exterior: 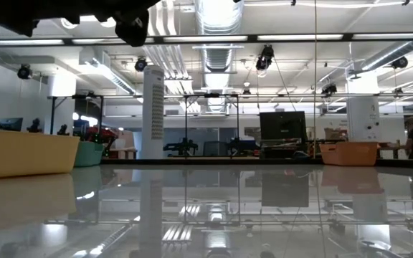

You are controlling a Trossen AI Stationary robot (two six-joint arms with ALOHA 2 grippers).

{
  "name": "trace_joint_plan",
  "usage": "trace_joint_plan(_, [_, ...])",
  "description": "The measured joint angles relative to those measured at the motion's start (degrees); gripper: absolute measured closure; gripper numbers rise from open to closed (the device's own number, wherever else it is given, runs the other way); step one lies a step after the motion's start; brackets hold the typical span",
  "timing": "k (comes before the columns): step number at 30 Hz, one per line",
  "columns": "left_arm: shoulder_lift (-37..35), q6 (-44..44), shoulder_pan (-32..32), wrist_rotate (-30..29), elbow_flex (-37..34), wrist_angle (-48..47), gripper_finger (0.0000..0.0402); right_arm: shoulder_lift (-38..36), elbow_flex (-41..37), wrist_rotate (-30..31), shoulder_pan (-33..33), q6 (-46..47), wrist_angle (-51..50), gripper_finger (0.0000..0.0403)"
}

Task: Sort batteries
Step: Put the black battery into the green bin

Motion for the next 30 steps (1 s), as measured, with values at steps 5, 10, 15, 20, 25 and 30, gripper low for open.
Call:
trace_joint_plan(5, [0.0, -0.5, 0.0, -0.1, 0.0, -0.6, 0.0387, 0.0, -0.1, 0.0, 0.0, 1.7, -1.2, 0.0384])
trace_joint_plan(10, [-0.1, -0.5, 0.0, 0.0, 0.0, -0.8, 0.0394, 0.0, -0.3, 0.0, -0.2, 3.3, -1.8, 0.033])
trace_joint_plan(15, [-0.2, -0.4, 0.0, 0.0, 0.0, -1.1, 0.0394, 0.0, 0.5, 0.0, -0.3, 1.6, -1.0, 0.0258])
trace_joint_plan(20, [-0.9, -0.2, 0.4, -0.2, 0.0, -2.2, 0.0394, -1.0, 5.1, 0.2, 1.9, -2.5, -6.8, 0.0203])
trace_joint_plan(25, [-4.9, -1.0, 0.4, -6.6, -0.1, -11.0, 0.0394, -2.3, 6.2, 1.9, 5.9, 3.0, -19.7, 0.0177])
trace_joint_plan(30, [-11.5, -3.7, 1.2, -9.4, -0.2, -21.5, 0.0394, -1.6, 5.6, 4.7, 9.3, 19.9, -36.5, 0.017])
